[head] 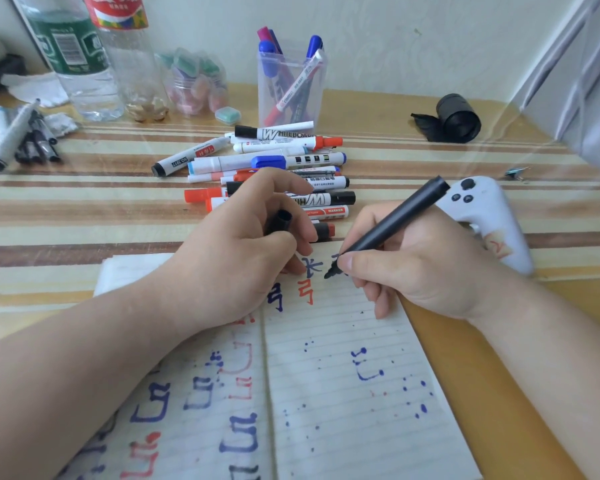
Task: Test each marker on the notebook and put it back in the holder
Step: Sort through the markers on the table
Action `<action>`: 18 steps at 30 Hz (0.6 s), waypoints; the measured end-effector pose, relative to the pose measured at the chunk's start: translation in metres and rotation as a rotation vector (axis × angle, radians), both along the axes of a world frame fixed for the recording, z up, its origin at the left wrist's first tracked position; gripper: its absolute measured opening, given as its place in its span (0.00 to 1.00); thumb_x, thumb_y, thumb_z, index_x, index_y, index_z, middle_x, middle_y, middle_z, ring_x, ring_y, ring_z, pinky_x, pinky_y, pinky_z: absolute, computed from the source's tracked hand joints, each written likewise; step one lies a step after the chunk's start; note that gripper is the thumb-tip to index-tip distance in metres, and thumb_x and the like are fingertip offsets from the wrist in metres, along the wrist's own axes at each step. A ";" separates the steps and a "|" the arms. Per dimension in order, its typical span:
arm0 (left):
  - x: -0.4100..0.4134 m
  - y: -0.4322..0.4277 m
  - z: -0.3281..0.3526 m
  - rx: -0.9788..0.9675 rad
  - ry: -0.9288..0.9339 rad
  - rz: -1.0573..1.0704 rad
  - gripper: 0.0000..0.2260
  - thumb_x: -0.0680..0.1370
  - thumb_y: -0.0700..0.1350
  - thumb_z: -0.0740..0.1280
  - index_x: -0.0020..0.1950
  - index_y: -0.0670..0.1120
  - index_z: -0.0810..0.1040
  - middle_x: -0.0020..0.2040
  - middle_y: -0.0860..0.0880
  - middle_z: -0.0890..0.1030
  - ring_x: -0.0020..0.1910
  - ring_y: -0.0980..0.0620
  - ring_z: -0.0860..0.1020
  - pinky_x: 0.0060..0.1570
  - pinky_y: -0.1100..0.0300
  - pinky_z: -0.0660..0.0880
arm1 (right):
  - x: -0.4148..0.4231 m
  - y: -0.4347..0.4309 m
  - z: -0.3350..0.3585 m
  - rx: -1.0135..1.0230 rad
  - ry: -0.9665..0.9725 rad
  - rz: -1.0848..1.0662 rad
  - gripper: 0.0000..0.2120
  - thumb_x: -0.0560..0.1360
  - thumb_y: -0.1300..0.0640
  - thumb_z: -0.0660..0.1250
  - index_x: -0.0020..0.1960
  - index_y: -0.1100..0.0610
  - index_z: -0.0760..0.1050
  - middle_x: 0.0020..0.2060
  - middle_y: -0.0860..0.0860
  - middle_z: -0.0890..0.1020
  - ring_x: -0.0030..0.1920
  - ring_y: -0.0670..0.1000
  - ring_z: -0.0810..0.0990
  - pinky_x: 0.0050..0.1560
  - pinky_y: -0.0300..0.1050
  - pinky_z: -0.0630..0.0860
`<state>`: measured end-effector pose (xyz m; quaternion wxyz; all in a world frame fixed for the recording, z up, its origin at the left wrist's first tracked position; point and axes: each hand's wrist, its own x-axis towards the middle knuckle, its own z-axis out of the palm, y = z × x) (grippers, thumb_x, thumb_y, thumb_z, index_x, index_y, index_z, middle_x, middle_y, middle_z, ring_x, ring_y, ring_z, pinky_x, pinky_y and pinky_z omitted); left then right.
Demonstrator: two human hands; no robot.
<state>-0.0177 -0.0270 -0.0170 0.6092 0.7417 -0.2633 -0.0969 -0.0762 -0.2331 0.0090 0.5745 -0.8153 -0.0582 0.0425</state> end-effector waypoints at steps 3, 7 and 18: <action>-0.001 -0.001 0.001 0.024 -0.019 -0.012 0.23 0.69 0.36 0.57 0.59 0.55 0.73 0.44 0.51 0.82 0.46 0.44 0.82 0.49 0.46 0.81 | 0.000 -0.001 0.001 0.002 -0.009 -0.030 0.05 0.69 0.60 0.72 0.38 0.61 0.79 0.28 0.56 0.80 0.26 0.55 0.79 0.25 0.47 0.77; -0.001 0.000 0.001 0.042 -0.026 -0.026 0.23 0.68 0.36 0.57 0.58 0.56 0.74 0.45 0.51 0.82 0.46 0.44 0.82 0.49 0.46 0.81 | -0.001 -0.002 0.002 -0.025 -0.014 -0.019 0.06 0.74 0.65 0.74 0.40 0.63 0.78 0.29 0.58 0.80 0.27 0.56 0.80 0.26 0.47 0.77; 0.002 -0.001 0.000 -0.005 -0.016 -0.040 0.26 0.65 0.34 0.53 0.56 0.53 0.75 0.44 0.50 0.82 0.46 0.44 0.81 0.46 0.51 0.80 | 0.000 -0.002 0.000 -0.024 -0.006 0.012 0.07 0.70 0.59 0.73 0.41 0.63 0.79 0.30 0.57 0.81 0.28 0.57 0.80 0.26 0.48 0.77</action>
